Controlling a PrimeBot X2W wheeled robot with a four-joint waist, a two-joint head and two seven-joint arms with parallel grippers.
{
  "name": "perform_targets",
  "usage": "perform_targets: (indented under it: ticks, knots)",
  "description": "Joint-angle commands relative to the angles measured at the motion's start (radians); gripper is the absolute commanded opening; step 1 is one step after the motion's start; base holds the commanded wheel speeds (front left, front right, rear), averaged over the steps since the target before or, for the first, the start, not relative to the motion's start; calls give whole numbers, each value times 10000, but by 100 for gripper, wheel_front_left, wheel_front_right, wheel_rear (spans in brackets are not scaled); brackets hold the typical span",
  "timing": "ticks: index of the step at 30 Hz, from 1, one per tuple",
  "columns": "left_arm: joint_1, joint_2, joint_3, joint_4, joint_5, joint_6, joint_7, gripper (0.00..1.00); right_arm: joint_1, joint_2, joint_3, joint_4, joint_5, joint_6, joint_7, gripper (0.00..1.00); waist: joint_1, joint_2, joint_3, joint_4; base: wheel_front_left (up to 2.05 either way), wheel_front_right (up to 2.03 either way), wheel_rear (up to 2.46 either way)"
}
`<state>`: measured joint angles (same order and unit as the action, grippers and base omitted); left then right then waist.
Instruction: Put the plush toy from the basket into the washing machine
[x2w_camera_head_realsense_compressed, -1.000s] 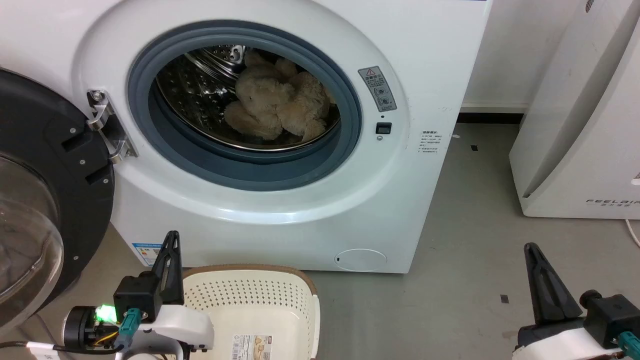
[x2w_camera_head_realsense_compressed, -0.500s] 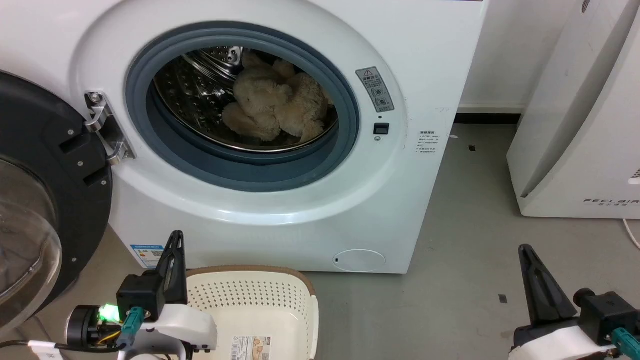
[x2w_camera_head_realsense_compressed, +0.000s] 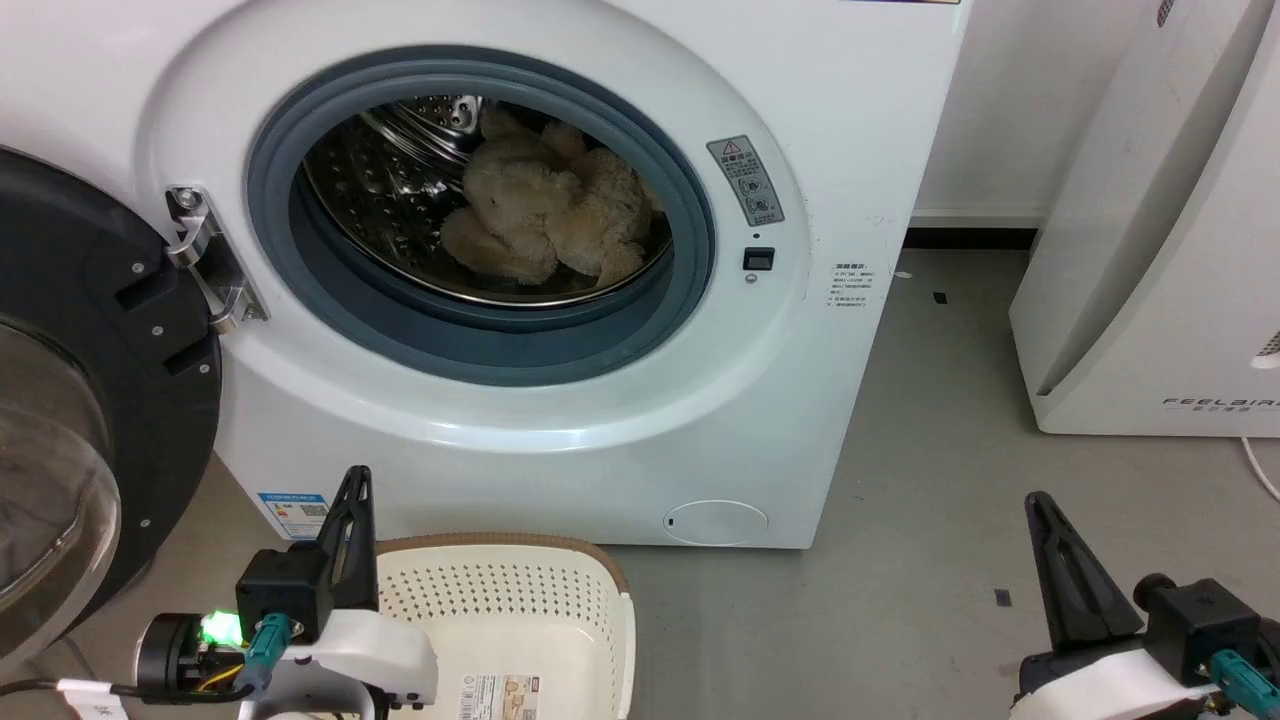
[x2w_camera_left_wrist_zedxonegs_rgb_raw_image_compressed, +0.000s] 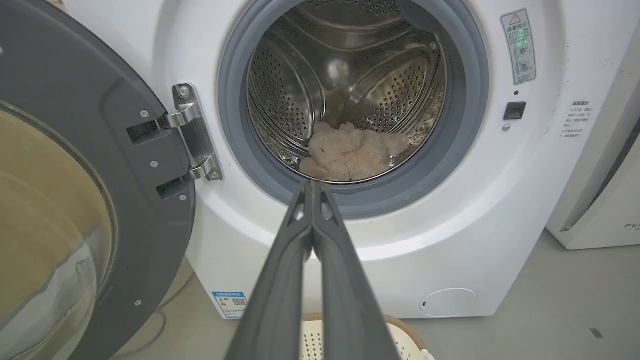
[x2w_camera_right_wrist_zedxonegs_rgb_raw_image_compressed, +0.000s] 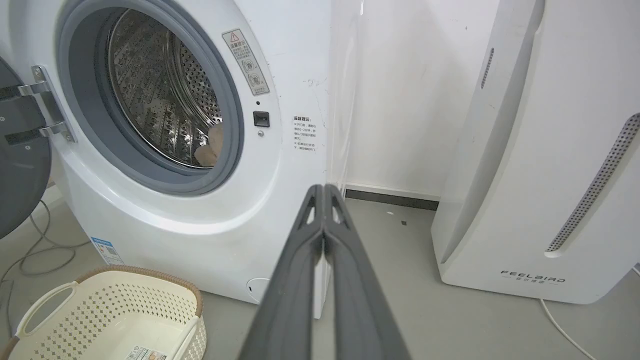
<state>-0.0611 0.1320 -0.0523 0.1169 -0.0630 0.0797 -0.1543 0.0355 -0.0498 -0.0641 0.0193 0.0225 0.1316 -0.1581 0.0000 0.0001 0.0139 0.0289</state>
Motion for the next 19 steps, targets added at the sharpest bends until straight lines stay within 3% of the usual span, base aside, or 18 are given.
perform_targets:
  ticks: [1, 19]
  knots:
    - [143, -63, 43, -88, 75, -45, 55, 0, -135, -2, 28, -68, -74, -4, 87, 0, 0, -1, -2, -4, 0, 0, 0]
    - [259, -249, 161, -355, 213, -231, 423, 0, -189, -2, 180, -99, -112, -5, 456, 0, 0, -1, -36, -74, 0, 0, 0]
